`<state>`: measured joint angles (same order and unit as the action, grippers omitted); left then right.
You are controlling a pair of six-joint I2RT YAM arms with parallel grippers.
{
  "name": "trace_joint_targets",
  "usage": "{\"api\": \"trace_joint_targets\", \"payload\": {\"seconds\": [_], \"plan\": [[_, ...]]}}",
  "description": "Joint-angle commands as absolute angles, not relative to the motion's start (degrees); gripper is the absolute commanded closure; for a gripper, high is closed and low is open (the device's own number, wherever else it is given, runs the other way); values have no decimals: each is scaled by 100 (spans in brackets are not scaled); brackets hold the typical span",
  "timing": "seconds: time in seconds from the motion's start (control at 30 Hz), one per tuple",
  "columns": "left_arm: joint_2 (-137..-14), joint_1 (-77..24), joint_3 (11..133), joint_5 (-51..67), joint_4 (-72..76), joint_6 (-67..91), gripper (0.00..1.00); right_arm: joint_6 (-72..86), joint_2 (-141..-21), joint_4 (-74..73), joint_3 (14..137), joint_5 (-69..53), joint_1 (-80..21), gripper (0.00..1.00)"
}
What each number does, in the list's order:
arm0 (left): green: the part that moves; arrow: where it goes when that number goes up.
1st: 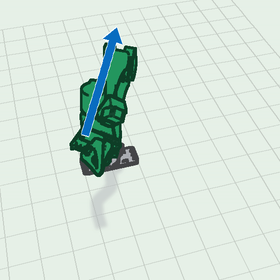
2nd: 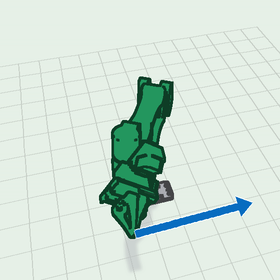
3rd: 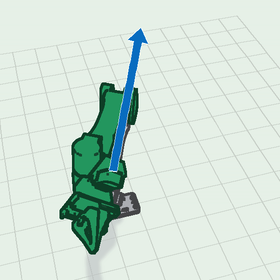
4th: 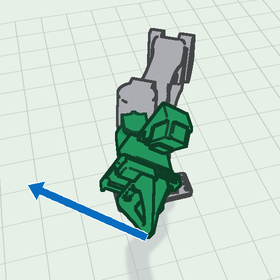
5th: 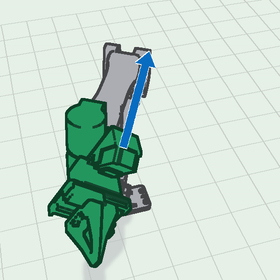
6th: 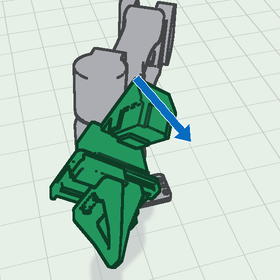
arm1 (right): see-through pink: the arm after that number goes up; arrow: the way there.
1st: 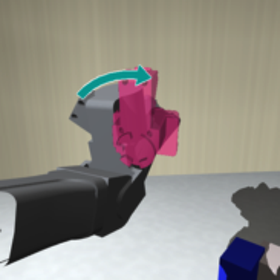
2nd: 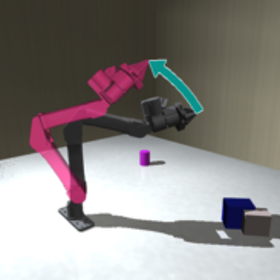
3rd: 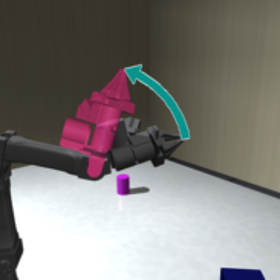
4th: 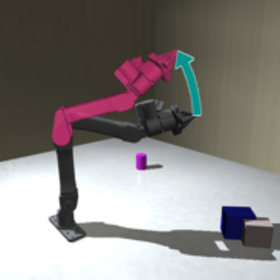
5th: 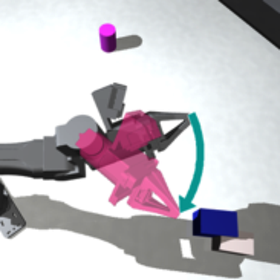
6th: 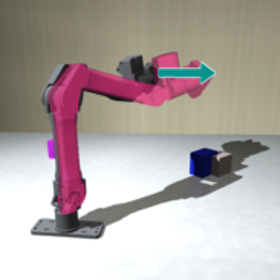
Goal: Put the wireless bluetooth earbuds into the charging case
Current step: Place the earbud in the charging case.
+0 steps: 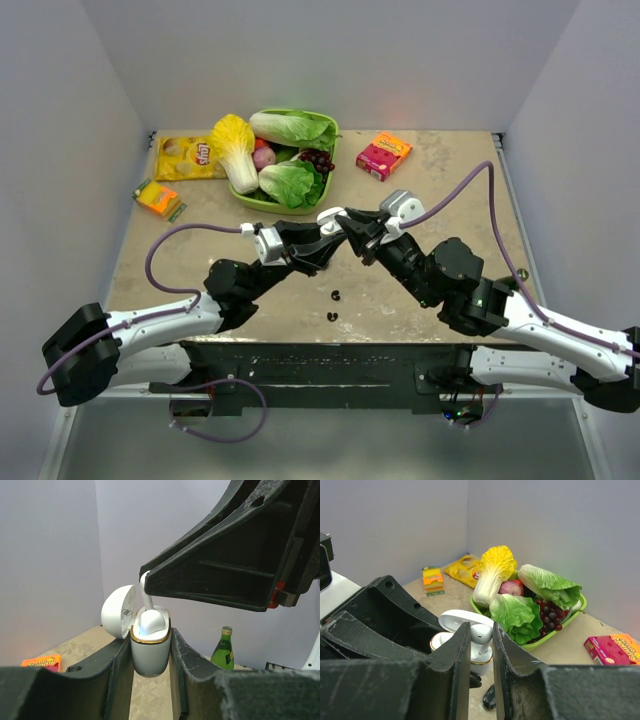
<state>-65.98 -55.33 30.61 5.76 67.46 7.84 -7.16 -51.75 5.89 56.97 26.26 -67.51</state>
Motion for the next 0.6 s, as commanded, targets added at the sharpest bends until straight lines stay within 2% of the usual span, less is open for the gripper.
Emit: {"api": "trace_joint_targets", "payload": {"seconds": [0.0,0.57], "plan": [[-6372,-5555,3305,589,7146,659,100,-975,-5141,571,5818,2804,-6776,100],[-6390,-5555,3489,510,7075,545,100,-703,-5230,123,6012,2663,-6882,100]]}}
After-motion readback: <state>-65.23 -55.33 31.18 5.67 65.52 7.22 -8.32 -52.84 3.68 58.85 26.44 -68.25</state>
